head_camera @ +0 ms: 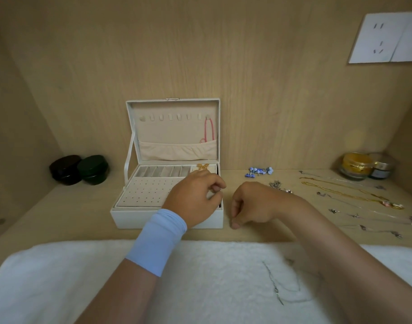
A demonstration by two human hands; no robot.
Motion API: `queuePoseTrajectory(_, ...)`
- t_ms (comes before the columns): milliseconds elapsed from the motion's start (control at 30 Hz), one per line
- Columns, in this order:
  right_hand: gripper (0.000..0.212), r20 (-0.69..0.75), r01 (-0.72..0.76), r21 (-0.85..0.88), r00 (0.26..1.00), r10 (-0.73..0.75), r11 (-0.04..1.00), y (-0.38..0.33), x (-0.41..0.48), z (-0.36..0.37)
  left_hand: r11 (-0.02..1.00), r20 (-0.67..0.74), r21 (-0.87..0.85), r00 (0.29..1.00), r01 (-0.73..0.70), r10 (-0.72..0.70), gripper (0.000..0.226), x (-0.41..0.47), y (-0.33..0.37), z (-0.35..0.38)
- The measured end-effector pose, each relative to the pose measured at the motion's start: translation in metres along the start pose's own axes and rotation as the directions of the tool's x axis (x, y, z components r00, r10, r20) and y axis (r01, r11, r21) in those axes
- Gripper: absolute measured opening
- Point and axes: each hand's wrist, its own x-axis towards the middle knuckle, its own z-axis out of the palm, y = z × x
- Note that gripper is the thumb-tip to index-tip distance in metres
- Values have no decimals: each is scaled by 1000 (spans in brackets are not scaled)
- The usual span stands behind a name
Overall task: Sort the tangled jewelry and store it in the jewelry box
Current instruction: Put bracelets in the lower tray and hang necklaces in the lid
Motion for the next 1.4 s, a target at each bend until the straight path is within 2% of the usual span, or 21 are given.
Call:
queuePoseTrajectory(67,9,-102,6,129,995,7,992,2,-3,-7,989,-10,-141,999,51,-53,13,0,1,-1)
queuePoseTrajectory(100,7,-213,37,217,977,10,976,2,-3,-10,965,-6,-245,995,94,-98,11,1,2,-3)
queuePoseTrajectory(167,6,-449,153,381,893,37,912,-3,1,-16,899,6,-410,986,153,-165,11,3,5,-7)
queuePoseTrajectory(233,8,-545,265,508,835,68,819,-13,5,-18,852,-22,-500,981,157,-193,15,7,4,-12)
queuePoseTrajectory(367,6,-543,351,675,831,116,649,-33,12,-8,769,-63,-604,950,208,-306,18,9,-5,-26)
queuePoseTrajectory(433,6,-496,358,763,858,133,538,-42,16,-3,769,-44,-602,952,217,-303,18,8,-11,-31)
queuePoseTrajectory(500,8,-447,333,806,884,133,490,-45,20,0,800,-50,-554,951,228,-306,17,7,-17,-35)
queuePoseTrajectory(533,7,-446,322,789,886,128,524,-42,23,2,823,-52,-517,950,238,-307,17,6,-18,-37)
queuePoseTrajectory(567,7,-468,318,734,877,108,600,-40,25,4,841,-49,-480,950,250,-310,17,6,-20,-38)
queuePoseTrajectory(667,7,-527,284,466,850,5,838,-31,30,9,880,3,-372,948,296,-318,16,3,-22,-37)
queuePoseTrajectory(767,2,-528,178,248,849,-21,952,-29,28,12,899,55,-269,937,346,-344,11,-1,-19,-35)
queuePoseTrajectory(933,3,-539,125,52,839,-78,991,-34,27,14,962,43,-81,966,259,-257,6,0,-20,-36)
queuePoseTrajectory(1167,10,-491,148,-77,855,-167,986,-36,23,13,975,132,10,966,221,-221,2,0,-23,-41)
queuePoseTrajectory(1267,19,-489,183,-90,848,-204,979,-33,19,19,980,174,82,965,182,-194,22,-4,-24,-46)
queuePoseTrajectory(1400,67,-344,207,-43,915,-209,977,-31,10,23,937,325,157,879,313,-349,68,-15,-27,-56)
